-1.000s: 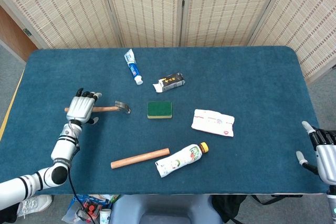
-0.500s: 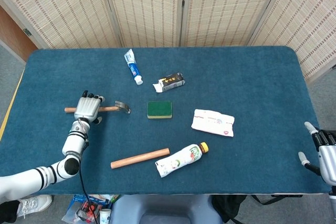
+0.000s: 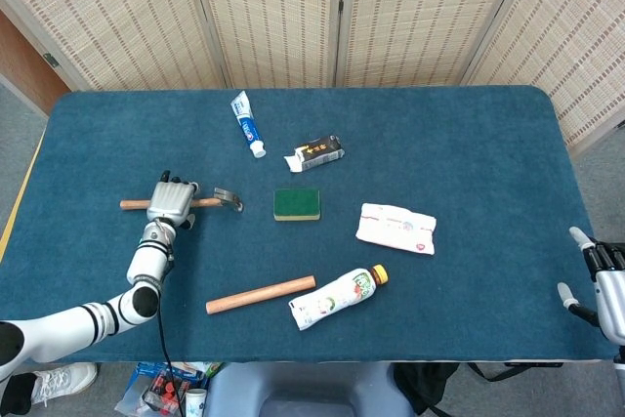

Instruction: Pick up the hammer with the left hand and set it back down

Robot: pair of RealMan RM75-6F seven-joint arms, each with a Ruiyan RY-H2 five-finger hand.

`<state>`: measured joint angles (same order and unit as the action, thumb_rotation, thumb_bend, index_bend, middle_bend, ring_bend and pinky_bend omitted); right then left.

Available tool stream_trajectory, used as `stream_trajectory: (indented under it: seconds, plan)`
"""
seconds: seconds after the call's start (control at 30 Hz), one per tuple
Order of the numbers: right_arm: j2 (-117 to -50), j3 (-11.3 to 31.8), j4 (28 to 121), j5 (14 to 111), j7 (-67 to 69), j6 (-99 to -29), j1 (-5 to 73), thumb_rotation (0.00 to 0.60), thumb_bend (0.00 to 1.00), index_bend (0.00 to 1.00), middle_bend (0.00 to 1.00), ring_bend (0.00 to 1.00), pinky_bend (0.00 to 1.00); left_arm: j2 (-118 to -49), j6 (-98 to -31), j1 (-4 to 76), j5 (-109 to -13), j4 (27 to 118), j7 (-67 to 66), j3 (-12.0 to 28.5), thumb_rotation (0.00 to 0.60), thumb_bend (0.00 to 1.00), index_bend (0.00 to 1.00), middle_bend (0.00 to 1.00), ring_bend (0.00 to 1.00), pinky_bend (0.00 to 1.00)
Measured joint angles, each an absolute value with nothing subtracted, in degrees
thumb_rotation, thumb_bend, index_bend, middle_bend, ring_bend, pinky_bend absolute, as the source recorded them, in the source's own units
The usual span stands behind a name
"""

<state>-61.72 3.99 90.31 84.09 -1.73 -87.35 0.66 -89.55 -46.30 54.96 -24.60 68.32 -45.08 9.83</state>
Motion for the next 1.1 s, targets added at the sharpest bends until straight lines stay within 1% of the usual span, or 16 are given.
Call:
stream_trajectory:
  seconds: [0.13, 0.27, 0.7, 1.1]
  plan:
    - [-61.72, 3.99, 90.24, 83.95, -1.58, -87.28, 0.59, 0.600, 0.30, 0.10, 0.21, 0.19, 0.18, -90.03, -46.04, 55.53, -24.42, 67.85, -44.77, 9.50, 0.600, 0.41, 0.31, 0.35, 0.21, 0.00]
    - [-61.75, 3.97, 90.06, 83.80, -1.34, -87.25, 0.46, 0.600, 0.30, 0.10, 0.21, 0.19, 0.18, -90.42, -46.03, 55.98, -24.19, 67.48, -44.82, 9.16, 0.600, 0.41, 0.31, 0.35, 0.21, 0.00]
    - [-61.79, 4.02, 89.76, 83.50, -0.61, -87.35, 0.13, 0.600, 0.30, 0.10, 0.21, 0.19, 0.18, -91.53, -45.52, 57.46, -22.35, 65.63, -45.46, 8.32, 0.600, 0.48, 0.35, 0.39, 0.23, 0.00]
    - [-61.66, 4.08, 90.13, 83.35, -0.55, -87.21, 0.07, 0.600, 0.30, 0.10, 0.21, 0.19, 0.18, -92.07, -45.05, 57.79, -22.26, 63.99, -44.80, 7.91, 0.600, 0.53, 0.42, 0.47, 0.29, 0.00]
